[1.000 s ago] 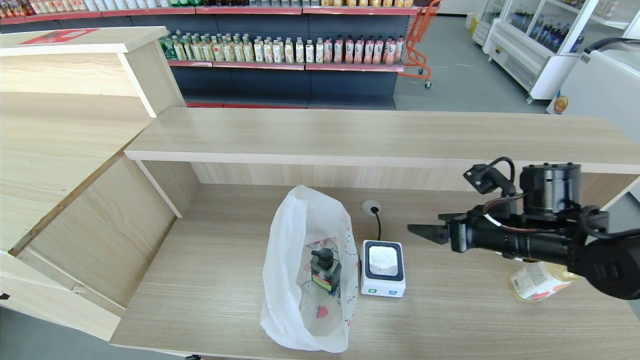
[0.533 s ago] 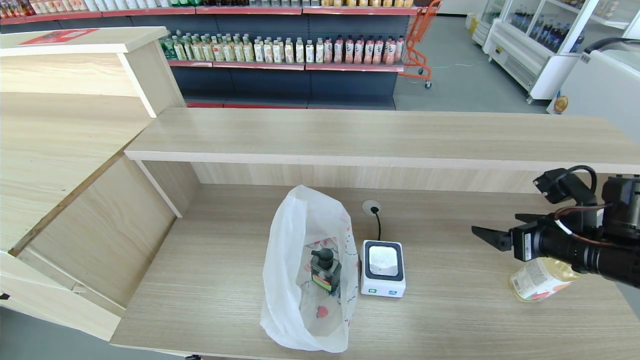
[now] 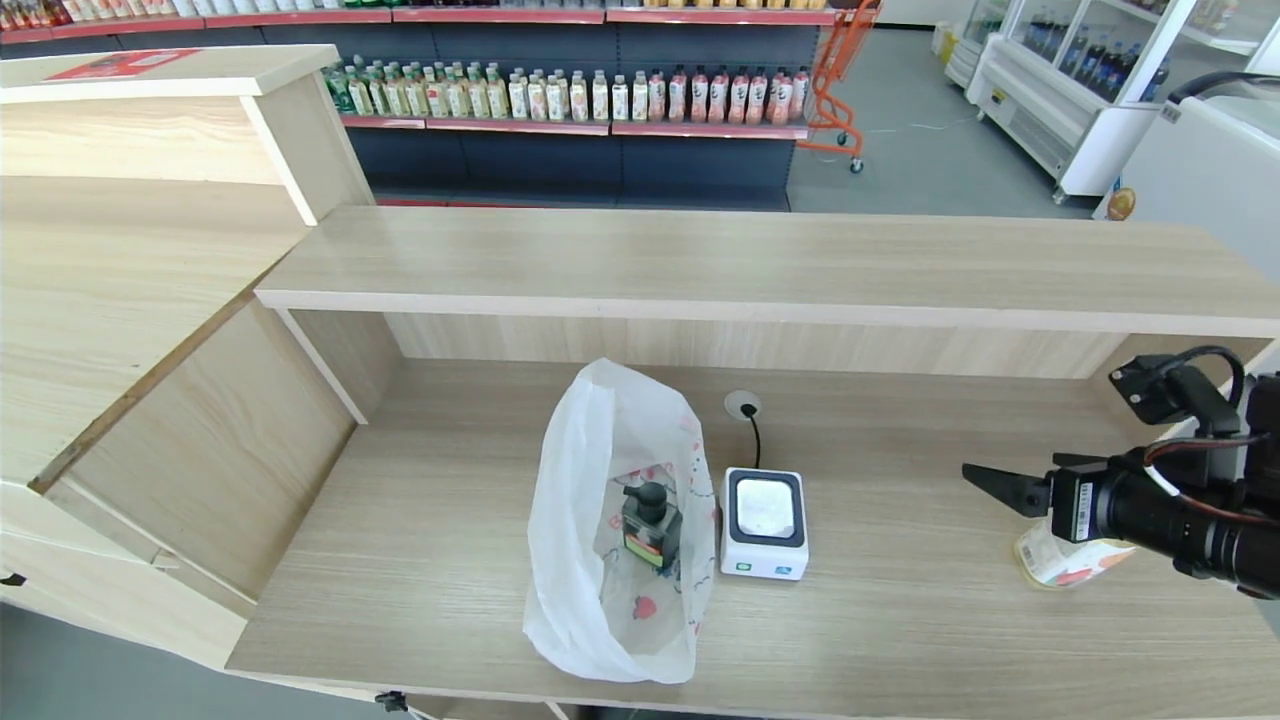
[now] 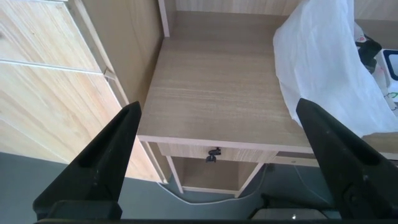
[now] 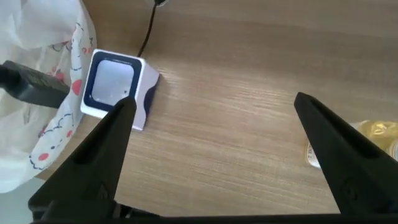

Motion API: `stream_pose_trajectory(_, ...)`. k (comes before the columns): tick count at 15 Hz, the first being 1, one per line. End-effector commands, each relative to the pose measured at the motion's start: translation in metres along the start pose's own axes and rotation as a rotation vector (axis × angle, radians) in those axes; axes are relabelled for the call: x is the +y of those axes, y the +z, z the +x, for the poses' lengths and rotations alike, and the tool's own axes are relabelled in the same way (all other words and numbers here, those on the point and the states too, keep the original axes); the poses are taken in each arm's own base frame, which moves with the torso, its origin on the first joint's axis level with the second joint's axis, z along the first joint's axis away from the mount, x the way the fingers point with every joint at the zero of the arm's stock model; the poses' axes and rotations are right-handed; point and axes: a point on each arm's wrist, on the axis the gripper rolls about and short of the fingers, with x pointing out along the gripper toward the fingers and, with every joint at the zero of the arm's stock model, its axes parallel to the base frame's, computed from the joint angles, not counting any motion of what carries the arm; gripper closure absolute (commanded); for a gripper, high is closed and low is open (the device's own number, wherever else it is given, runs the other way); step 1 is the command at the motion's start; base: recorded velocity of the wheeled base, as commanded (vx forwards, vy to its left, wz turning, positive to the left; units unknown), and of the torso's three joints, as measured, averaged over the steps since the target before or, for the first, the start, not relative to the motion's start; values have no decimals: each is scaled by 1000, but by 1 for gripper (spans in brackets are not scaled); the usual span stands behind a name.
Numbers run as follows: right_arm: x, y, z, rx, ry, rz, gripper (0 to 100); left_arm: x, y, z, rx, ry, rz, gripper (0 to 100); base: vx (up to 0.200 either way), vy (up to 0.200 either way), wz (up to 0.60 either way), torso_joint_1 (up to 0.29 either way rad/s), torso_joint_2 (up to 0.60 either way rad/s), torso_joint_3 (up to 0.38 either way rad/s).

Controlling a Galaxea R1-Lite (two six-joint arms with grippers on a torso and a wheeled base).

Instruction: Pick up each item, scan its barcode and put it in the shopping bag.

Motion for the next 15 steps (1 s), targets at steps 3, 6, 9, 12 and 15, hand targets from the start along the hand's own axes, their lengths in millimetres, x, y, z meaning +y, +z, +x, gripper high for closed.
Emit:
stream_pose_trajectory(3, 0, -1, -1, -1, -4, 2, 0, 0, 0, 0, 0, 1, 4, 0, -200, -200, 0, -7, -4, 2)
stream_pose_trajectory(6, -1, -1, -1, 1, -30, 2, 0, 0, 0, 0, 0, -1, 2, 0, -67, -133, 0, -2, 2, 3)
stream_pose_trajectory(9, -11, -6, 0, 28, -137, 15, 0, 0, 0, 0, 0, -1, 5, 0, 0, -200, 0, 2, -6, 4)
stream_pose_trajectory(12, -15, -13, -3, 53, -166, 24, 0, 0, 0, 0, 0, -1, 7, 0, 0, -200, 0, 2, 5, 7)
stream_pose_trajectory(15, -16, -17, -5, 65, -172, 29, 0, 0, 0, 0, 0, -1, 8, 0, 0, -200, 0, 2, 1, 4)
